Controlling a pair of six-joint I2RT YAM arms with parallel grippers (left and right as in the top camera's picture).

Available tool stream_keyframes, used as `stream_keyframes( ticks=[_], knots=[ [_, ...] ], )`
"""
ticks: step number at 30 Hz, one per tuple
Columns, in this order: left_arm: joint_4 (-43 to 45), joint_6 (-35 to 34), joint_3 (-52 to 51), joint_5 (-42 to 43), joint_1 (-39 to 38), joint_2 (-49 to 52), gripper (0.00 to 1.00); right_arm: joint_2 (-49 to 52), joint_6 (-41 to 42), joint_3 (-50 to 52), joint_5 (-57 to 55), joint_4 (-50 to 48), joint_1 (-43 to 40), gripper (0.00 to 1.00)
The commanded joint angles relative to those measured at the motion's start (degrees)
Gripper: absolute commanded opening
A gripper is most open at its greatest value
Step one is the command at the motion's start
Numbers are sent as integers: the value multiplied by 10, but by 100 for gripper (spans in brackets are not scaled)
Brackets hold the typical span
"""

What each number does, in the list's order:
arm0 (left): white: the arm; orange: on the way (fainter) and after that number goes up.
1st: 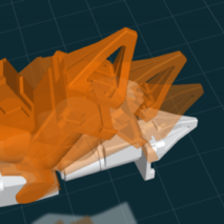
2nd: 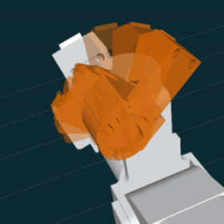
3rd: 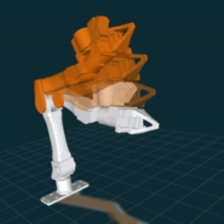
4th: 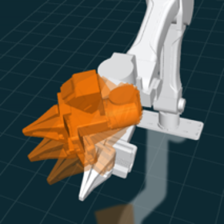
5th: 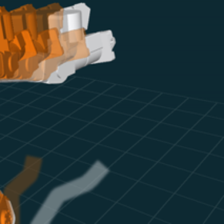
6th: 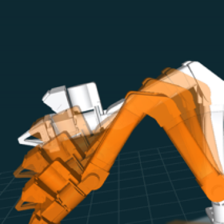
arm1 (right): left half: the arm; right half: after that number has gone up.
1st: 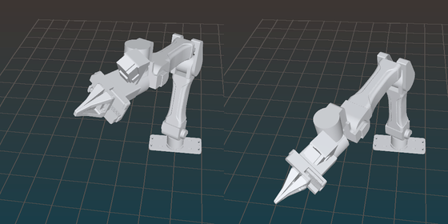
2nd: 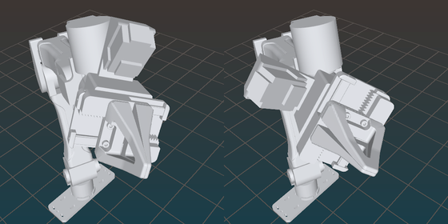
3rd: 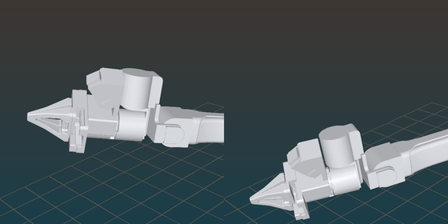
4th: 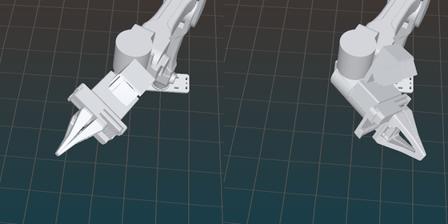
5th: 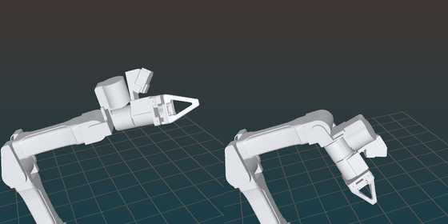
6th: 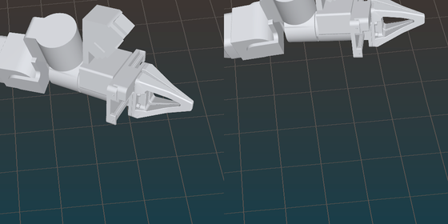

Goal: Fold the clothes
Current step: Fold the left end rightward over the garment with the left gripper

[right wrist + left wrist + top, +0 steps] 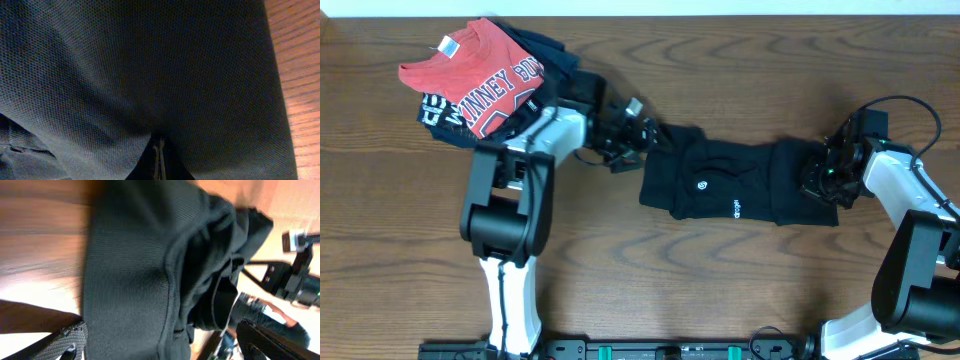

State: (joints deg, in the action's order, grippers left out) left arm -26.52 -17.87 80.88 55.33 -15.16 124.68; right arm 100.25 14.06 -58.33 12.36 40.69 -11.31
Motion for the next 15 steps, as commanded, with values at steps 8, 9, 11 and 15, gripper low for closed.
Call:
stream_keyframes(
  ticks=[8,9,11,15],
  knots=[
    [67,-8,-56,-100,-92,61,97,5,2,4,-5,0,-2,1],
    [74,-9,-56,-99,-97,61,94,5,2,4,-5,0,-2,1],
    [83,-9,-56,-99,-105,60,87,5,2,4,-5,0,-2,1],
    [90,-9,-56,-100,-115,61,76,5,2,4,-5,0,-2,1]
  ],
)
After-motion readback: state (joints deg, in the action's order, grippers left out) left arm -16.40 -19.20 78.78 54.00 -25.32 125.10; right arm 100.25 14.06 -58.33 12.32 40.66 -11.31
